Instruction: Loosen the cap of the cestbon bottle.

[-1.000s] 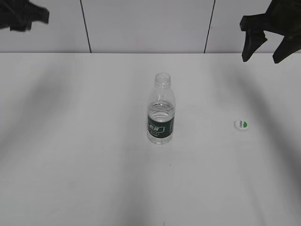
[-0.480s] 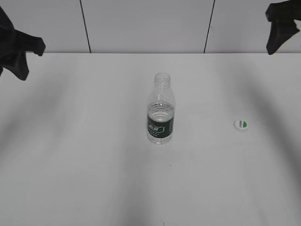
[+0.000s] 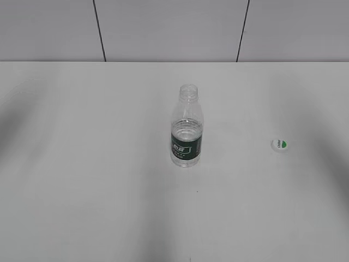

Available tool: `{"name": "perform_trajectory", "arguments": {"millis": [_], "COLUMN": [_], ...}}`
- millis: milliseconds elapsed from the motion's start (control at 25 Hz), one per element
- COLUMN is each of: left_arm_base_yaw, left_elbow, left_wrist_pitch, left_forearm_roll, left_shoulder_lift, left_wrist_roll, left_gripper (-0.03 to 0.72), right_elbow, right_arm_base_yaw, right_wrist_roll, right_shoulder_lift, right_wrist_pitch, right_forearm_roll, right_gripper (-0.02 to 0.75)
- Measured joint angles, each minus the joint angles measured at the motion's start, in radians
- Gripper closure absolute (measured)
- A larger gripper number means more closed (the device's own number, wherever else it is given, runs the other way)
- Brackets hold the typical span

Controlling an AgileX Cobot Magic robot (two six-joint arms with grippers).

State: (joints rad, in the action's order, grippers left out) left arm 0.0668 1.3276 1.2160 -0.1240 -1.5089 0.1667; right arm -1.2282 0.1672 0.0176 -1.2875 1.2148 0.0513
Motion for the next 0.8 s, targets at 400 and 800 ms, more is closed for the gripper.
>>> {"name": "perform_trajectory", "arguments": {"millis": [400,800], "left_arm_base_yaw": [-0.073,-0.070], "left_elbow": [-0.201,-0.479], "left_wrist_pitch": [0.000,0.003], "left_forearm_roll": [-0.008,-0.002], "left_shoulder_lift": [0.296,0.753], "left_wrist_roll": [-0.029,-0.064], "left_gripper": [0.381,0.381], "right_elbow": [0.197,0.418], "right_arm_base_yaw": [0.000,0.000], "right_wrist_roll": [0.000,0.000], "right_shoulder_lift": [0.472,0.902], "right_wrist_pitch": [0.003,0.008], "right_forearm_roll": [0.009,0.011], "right_gripper": [0.156,0.156]}}
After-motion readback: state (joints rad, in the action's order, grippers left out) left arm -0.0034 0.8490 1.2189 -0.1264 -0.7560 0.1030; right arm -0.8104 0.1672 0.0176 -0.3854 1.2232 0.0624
